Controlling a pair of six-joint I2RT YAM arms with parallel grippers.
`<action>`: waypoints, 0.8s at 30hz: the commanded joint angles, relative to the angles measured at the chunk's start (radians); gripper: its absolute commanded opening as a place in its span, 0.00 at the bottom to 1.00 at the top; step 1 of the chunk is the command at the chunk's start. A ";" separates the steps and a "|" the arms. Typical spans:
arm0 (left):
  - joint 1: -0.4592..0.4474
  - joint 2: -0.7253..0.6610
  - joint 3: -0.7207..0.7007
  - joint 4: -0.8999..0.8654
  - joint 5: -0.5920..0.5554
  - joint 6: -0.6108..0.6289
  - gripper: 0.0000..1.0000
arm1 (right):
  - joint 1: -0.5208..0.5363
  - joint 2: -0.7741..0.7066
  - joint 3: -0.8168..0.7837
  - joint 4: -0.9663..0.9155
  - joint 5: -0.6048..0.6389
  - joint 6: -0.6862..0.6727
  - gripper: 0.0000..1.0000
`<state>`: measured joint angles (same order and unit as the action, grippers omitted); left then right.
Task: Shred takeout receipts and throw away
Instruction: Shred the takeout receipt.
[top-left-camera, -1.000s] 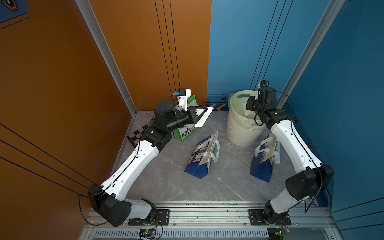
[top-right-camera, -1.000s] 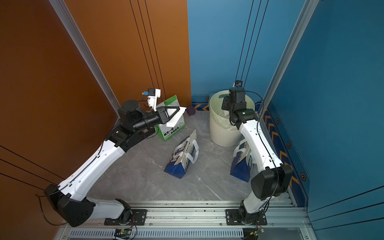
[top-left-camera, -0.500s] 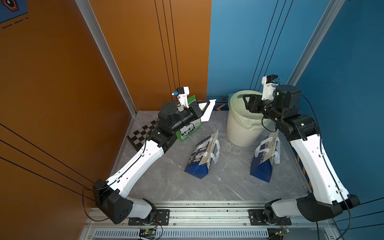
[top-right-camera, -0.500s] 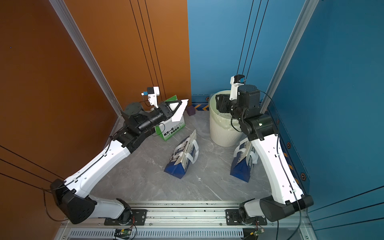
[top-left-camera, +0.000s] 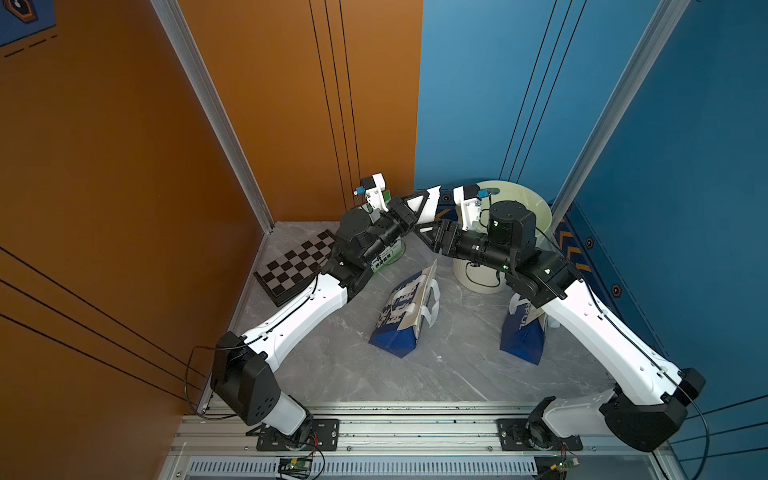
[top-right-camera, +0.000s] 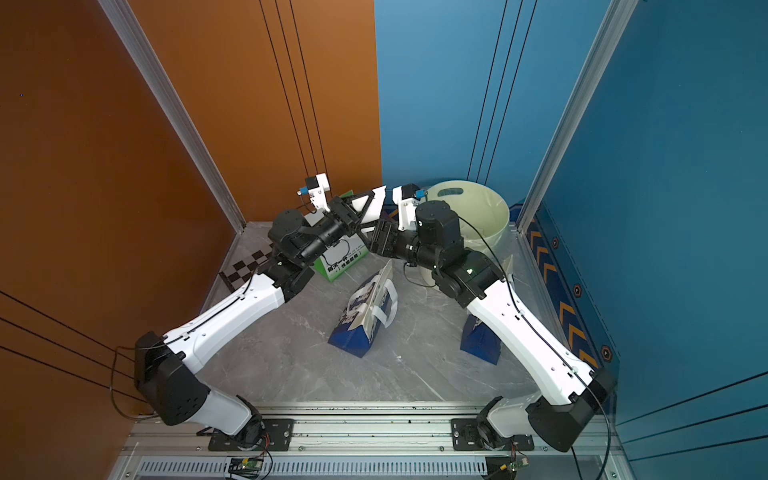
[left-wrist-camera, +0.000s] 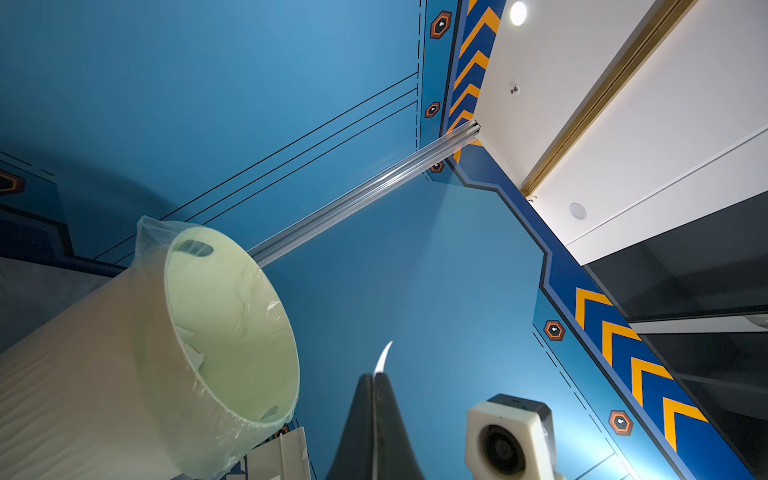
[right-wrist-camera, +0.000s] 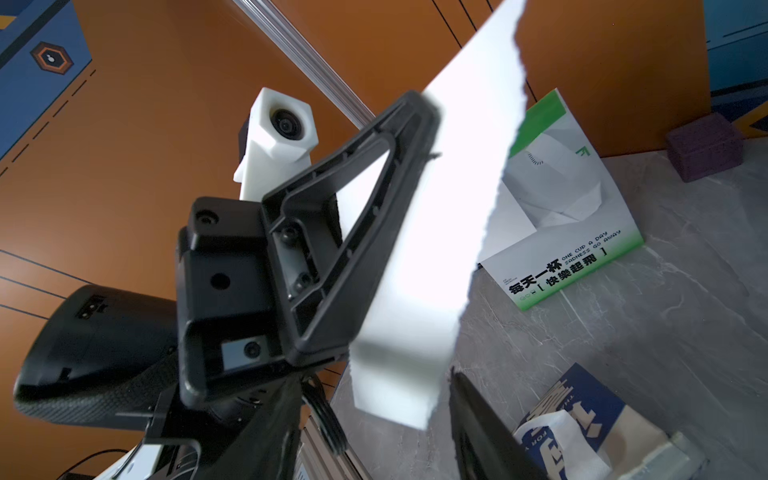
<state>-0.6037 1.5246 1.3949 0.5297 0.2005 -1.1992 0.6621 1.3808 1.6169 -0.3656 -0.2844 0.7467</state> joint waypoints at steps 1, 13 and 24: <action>-0.007 -0.002 0.006 0.059 -0.026 -0.004 0.00 | 0.004 -0.007 -0.009 0.089 0.040 0.058 0.54; -0.014 -0.004 -0.002 0.070 -0.032 0.005 0.00 | -0.004 0.003 -0.067 0.237 0.079 0.119 0.03; 0.029 -0.033 -0.042 0.067 -0.023 0.095 0.44 | -0.031 -0.037 -0.107 0.259 0.004 0.066 0.00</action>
<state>-0.5934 1.5150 1.3682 0.5827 0.1612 -1.1549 0.6464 1.3804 1.5082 -0.1200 -0.2424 0.8574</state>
